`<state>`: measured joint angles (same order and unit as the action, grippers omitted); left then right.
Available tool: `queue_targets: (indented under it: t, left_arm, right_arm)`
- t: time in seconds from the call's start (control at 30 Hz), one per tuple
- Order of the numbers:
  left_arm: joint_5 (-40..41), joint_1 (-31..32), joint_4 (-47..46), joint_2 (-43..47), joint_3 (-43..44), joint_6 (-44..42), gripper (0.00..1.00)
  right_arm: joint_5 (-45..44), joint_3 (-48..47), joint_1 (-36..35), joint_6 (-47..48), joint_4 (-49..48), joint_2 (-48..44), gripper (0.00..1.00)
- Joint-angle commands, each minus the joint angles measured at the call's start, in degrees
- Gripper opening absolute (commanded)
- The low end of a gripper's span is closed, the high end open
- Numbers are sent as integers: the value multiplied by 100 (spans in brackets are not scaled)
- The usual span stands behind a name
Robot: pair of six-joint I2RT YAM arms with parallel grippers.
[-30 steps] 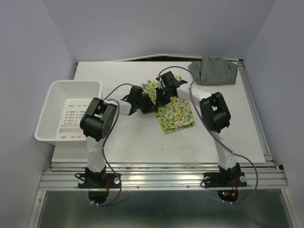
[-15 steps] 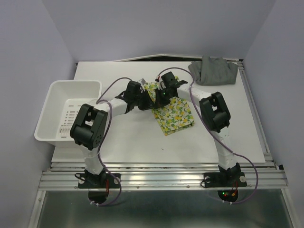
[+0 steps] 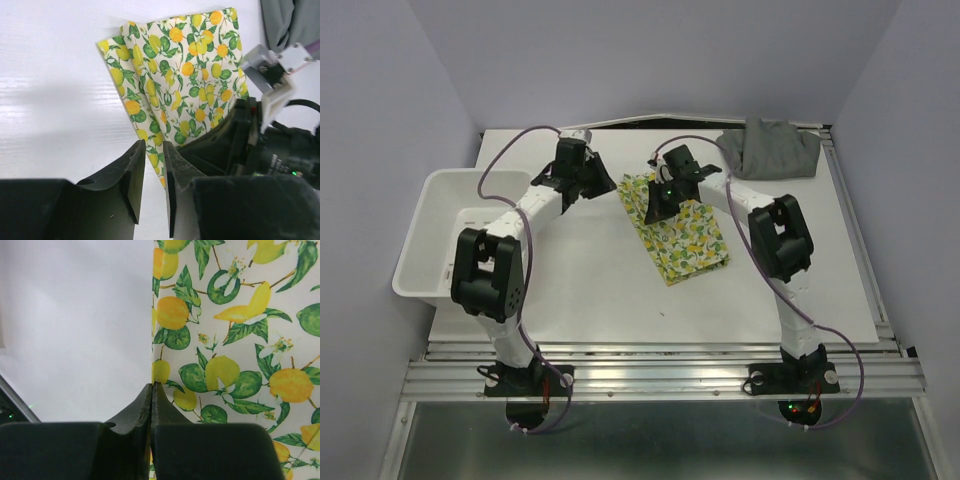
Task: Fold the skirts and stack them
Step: Fold the skirt
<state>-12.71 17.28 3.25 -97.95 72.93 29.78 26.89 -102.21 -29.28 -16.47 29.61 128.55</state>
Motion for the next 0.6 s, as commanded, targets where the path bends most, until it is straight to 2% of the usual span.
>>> queue_targets:
  t: [0.0, 0.17, 0.23, 0.37, 0.57]
  left_arm:
    - [313, 74, 492, -539, 476, -149, 32]
    - [295, 74, 159, -848, 644, 28, 24]
    - [374, 83, 237, -1023, 888, 19, 17]
    - [418, 162, 562, -1348, 1241, -16, 11]
    - [58, 250, 124, -1481, 794, 282, 8]
  right_arm:
    - [264, -141, 19, 3, -25, -463, 1]
    - [246, 96, 19, 82, -43, -375, 1]
    - [281, 219, 19, 82, -69, -322, 1]
    - [246, 281, 19, 100, -139, -287, 1]
    - [202, 149, 19, 109, -130, -217, 1]
